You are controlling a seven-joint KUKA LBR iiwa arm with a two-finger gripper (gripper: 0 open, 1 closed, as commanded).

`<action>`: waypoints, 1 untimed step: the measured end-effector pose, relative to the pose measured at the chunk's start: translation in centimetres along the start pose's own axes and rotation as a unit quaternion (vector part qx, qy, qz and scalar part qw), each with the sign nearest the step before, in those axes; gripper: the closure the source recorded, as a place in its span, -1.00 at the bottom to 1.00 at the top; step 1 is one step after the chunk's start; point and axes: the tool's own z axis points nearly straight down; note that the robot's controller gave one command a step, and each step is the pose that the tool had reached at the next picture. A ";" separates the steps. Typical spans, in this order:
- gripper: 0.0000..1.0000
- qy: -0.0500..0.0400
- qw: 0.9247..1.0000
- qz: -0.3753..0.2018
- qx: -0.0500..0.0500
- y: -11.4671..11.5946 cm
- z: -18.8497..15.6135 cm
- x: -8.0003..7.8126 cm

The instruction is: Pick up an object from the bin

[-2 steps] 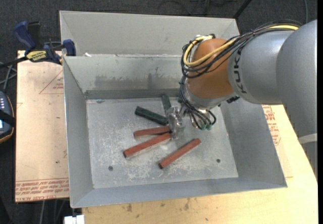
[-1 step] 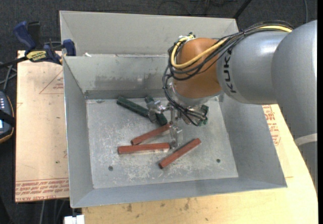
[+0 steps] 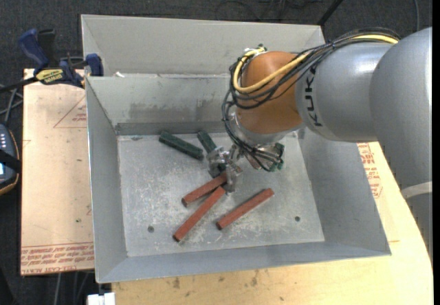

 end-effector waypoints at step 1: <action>1.00 0.000 1.000 0.000 0.000 0.0 0.0 0.0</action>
Offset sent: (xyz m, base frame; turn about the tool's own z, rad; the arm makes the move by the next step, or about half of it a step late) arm -0.0054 0.0076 0.1649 0.0480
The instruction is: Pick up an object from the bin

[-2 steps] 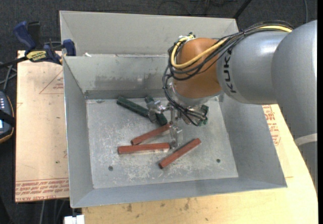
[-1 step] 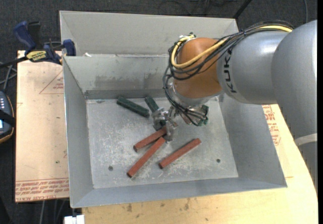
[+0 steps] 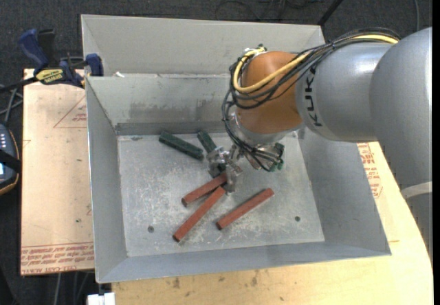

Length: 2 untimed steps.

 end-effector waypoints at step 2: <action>1.00 -0.003 1.000 -0.006 0.002 -0.7 -7.8 -2.3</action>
Offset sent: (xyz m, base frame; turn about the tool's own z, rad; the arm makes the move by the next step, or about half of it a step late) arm 0.0351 0.0032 0.0747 -0.0346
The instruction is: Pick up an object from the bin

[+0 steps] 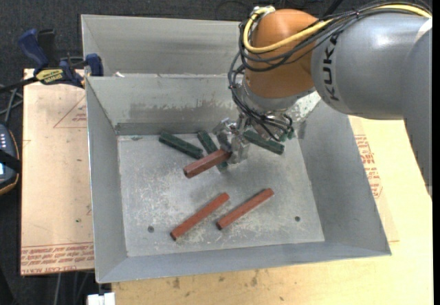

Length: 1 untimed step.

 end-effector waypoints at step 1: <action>1.00 0.003 1.000 -0.005 -0.001 0.4 -11.1 3.1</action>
Offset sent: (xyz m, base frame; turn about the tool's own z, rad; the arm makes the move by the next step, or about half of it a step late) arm 0.0000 0.0000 0.0000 0.0000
